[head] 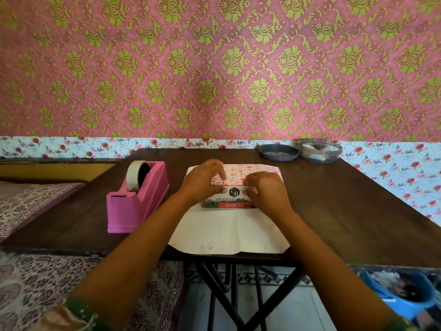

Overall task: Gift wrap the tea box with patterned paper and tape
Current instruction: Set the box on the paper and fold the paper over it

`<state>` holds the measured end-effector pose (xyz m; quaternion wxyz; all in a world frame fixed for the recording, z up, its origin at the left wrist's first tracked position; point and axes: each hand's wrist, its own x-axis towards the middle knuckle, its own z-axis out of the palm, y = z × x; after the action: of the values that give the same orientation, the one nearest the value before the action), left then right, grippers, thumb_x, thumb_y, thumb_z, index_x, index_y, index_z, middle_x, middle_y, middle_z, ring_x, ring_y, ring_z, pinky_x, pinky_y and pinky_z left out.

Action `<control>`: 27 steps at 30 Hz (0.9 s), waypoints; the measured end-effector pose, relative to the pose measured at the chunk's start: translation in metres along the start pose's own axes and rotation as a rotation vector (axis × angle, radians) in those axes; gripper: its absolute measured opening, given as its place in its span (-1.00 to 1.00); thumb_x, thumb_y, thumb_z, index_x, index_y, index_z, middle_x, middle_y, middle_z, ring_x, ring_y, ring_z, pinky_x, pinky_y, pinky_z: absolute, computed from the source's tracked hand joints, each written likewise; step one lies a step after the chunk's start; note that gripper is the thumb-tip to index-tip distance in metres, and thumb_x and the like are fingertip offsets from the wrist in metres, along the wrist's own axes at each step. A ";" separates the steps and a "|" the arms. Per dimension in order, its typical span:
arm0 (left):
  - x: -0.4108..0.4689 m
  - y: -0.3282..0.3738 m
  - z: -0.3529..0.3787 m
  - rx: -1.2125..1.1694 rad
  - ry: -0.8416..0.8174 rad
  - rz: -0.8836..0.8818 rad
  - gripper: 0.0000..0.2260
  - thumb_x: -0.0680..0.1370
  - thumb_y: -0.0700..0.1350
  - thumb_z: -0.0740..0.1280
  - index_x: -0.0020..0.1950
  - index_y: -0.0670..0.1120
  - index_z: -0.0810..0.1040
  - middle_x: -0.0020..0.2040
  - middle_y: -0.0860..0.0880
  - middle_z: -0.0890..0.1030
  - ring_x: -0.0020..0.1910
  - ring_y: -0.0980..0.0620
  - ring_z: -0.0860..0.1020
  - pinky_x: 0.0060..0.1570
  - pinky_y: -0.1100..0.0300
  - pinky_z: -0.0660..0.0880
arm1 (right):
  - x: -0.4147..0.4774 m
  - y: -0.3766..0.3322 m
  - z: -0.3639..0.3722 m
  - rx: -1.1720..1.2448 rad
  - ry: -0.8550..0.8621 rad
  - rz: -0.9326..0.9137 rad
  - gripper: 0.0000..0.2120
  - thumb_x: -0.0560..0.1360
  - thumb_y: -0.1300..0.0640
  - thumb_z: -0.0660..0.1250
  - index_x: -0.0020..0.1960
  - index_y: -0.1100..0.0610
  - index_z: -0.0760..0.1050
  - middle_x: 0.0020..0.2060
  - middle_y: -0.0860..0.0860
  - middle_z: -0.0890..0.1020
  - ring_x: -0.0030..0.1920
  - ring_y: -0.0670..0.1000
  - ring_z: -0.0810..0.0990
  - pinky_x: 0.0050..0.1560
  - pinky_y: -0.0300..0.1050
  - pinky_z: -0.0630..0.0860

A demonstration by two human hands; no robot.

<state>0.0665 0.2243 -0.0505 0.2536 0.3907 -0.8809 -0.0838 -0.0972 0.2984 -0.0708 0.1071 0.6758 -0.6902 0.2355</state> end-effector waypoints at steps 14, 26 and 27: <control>-0.008 0.003 0.004 0.425 0.032 0.115 -0.65 0.61 0.04 0.16 0.39 0.04 0.40 0.35 -0.03 0.47 0.27 -0.03 0.48 0.18 0.21 0.40 | 0.003 -0.002 0.002 -0.105 -0.123 -0.007 -0.57 0.57 0.06 0.21 0.43 0.01 0.29 0.37 0.01 0.42 0.29 0.06 0.46 0.22 -0.12 0.40; -0.031 0.002 0.039 0.465 0.077 0.045 -0.52 0.59 -0.05 0.22 0.49 -0.06 0.21 0.47 -0.04 0.28 0.45 -0.02 0.28 0.42 0.09 0.17 | -0.025 0.006 0.032 -0.162 -0.020 -0.139 -0.43 0.60 0.08 0.13 0.52 0.14 -0.03 0.51 0.10 0.06 0.51 0.11 0.02 0.40 -0.05 -0.27; -0.033 0.005 0.038 0.475 0.100 0.058 -0.51 0.54 -0.07 0.32 0.44 -0.10 0.31 0.41 -0.08 0.37 0.38 -0.05 0.38 0.37 0.06 0.27 | -0.025 0.007 0.032 -0.173 -0.031 -0.154 -0.43 0.60 0.06 0.13 0.52 0.13 -0.03 0.51 0.10 0.05 0.51 0.12 0.02 0.40 -0.04 -0.26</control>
<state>0.0623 0.2504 -0.0941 0.2000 0.4177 -0.8731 0.1524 -0.0969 0.3054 -0.1116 0.1719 0.7187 -0.6555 0.1558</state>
